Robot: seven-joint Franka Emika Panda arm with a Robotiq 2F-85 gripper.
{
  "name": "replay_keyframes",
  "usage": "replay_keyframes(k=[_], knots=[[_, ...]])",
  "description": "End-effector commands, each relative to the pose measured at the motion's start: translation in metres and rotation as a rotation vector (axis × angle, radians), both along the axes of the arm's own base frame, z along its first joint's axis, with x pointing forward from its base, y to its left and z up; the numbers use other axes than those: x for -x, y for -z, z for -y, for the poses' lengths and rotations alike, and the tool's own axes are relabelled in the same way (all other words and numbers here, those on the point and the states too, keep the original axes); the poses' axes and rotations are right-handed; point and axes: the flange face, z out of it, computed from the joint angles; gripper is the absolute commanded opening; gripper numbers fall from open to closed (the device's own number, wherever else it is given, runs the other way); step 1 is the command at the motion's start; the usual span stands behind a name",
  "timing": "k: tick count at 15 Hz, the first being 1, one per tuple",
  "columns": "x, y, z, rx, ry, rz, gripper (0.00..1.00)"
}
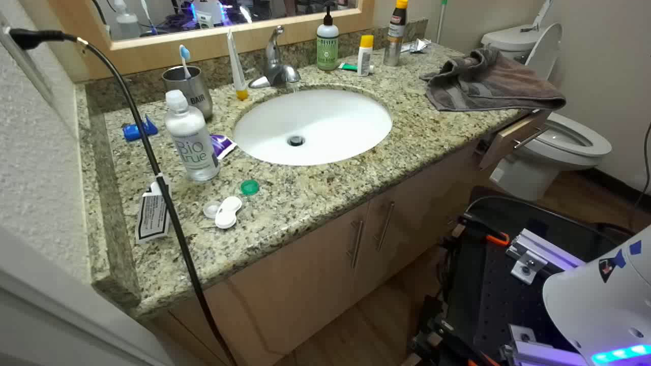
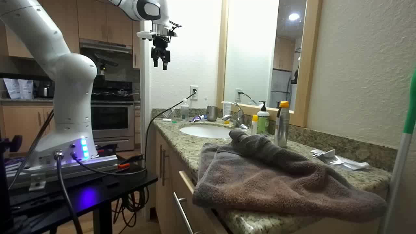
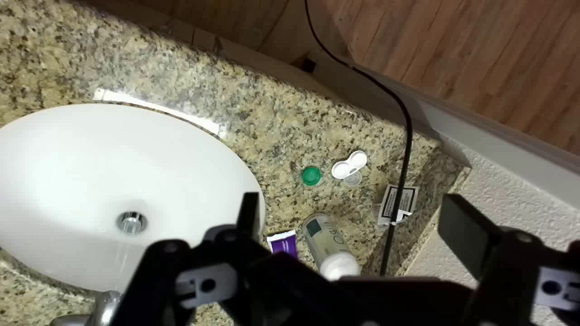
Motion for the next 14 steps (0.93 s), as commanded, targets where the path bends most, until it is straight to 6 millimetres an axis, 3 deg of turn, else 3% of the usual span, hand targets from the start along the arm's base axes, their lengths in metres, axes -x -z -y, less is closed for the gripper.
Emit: replay_keyframes(k=[1,3,6,10,14], knots=[[0.000,0.000,0.000,0.000,0.000,-0.001,1.00],[-0.006,0.011,0.018,0.000,0.125,-0.008,1.00],[0.008,0.038,0.069,-0.014,0.309,-0.027,1.00],[0.069,0.091,0.142,-0.035,0.533,-0.092,1.00],[0.137,0.130,0.193,-0.049,0.758,-0.168,1.00]])
